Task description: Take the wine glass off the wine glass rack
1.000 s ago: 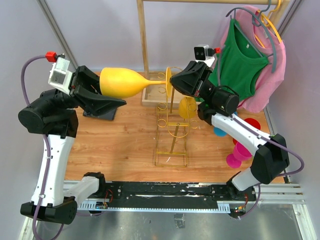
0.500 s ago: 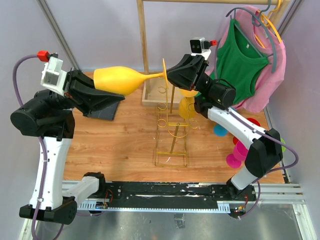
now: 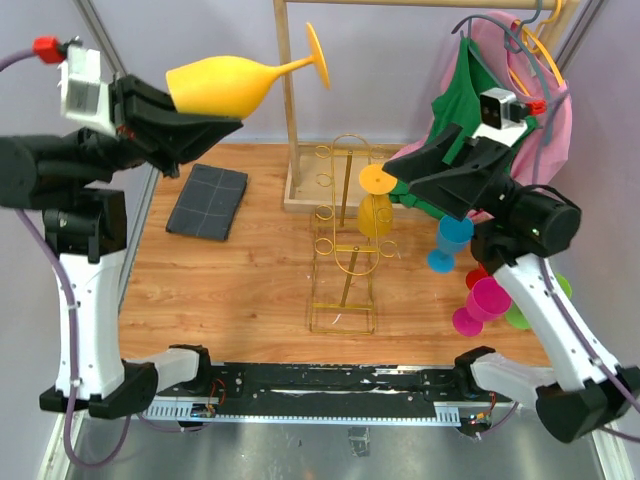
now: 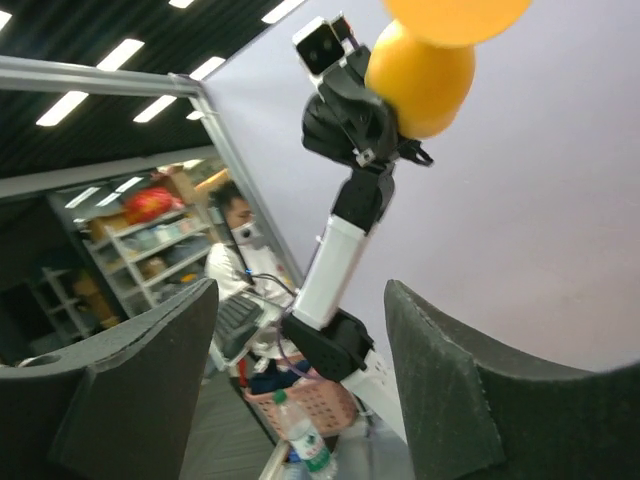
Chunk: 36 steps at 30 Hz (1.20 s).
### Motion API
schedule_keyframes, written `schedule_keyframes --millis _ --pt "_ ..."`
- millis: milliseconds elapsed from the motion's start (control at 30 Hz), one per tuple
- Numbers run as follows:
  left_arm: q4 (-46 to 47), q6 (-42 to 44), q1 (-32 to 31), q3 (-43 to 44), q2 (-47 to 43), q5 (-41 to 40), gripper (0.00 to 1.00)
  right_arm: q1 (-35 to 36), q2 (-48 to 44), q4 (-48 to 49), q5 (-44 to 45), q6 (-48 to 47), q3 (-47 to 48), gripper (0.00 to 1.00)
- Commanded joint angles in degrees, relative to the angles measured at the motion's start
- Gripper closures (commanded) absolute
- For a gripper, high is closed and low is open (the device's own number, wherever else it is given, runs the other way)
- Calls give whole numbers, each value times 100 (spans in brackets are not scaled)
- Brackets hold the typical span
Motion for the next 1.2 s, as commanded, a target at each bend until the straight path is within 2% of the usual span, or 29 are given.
schedule_keyframes --millis 0,67,133,267,400,567,700,967,1167 --pt "-1218 297 -23 676 635 -273 100 -289 -680 -2861 -552 -1904 206 29" --pt "-1580 367 -24 1041 871 -269 100 -309 -944 -4681 -414 -3077 574 25" --pt "-1718 368 -24 1207 988 -229 100 -323 -1072 -5926 -192 -3979 918 24" --pt "-2032 605 -26 1271 1067 -144 100 -373 -1154 -7533 516 -4774 1440 21" --pt "-3422 1950 -24 1548 1165 -216 100 -372 -1030 -8636 1086 -5367 2030 21" --pt "-4767 3593 -24 1522 1068 -653 100 -369 -874 -9129 1290 -5601 2297 21" --pt "-5474 4678 -24 1349 1024 -1442 100 -380 -873 -9138 1326 -5563 2250 21" --pt "-6270 5594 -26 1108 1181 -3296 100 -381 -990 -9312 1450 -5567 2173 21" --pt "-6942 6202 -70 532 983 -3689 100 -373 -1066 -9477 1521 -5629 2186 20"
